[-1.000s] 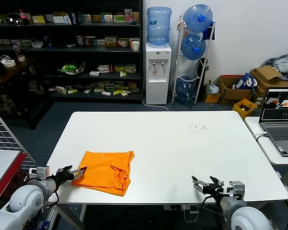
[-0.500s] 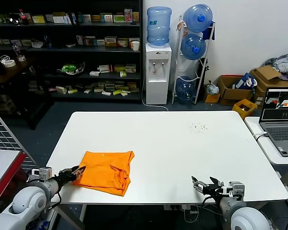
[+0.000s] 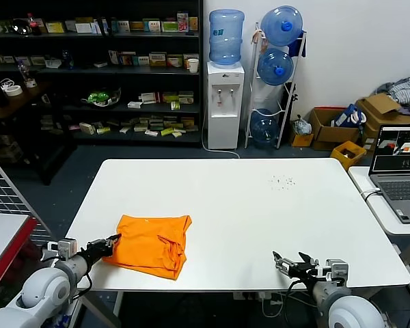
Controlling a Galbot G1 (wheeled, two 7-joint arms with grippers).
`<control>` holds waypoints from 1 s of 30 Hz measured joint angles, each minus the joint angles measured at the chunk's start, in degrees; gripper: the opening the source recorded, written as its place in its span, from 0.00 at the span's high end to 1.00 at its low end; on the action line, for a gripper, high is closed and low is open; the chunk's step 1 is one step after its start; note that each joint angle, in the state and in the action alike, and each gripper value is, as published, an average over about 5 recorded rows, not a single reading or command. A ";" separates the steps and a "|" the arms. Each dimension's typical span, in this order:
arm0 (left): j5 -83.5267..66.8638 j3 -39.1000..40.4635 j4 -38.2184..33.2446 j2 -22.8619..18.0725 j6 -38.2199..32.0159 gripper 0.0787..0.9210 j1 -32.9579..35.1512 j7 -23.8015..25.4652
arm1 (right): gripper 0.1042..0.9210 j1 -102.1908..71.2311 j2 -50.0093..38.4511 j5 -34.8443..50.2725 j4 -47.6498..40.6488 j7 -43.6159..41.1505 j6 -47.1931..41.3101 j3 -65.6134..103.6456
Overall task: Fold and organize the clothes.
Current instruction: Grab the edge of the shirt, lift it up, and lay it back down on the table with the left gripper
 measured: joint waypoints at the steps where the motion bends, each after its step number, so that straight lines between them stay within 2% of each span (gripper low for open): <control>1: 0.19 -0.20 -0.60 -0.18 0.11 0.98 0.24 -0.52 | 0.12 0.00 0.01 0.00 0.00 0.00 0.01 0.01; 6: 1.22 -1.64 -4.71 -0.81 1.10 0.98 1.59 -4.21 | 0.12 0.03 0.04 -0.01 0.01 -0.01 0.11 0.01; 14: 0.41 -6.44 -13.03 0.11 4.10 0.98 5.24 -12.87 | 0.12 0.62 -0.02 -0.03 -0.55 -0.41 0.49 -0.42; 23: -3.19 -13.64 -17.88 4.48 7.05 0.98 9.85 -21.35 | 0.12 2.08 -0.17 -0.19 -1.30 -0.73 0.59 -1.82; 30: -5.78 -19.03 -18.14 9.30 7.91 0.98 12.51 -24.66 | 0.12 3.35 0.22 -0.42 -1.95 -0.92 0.71 -2.99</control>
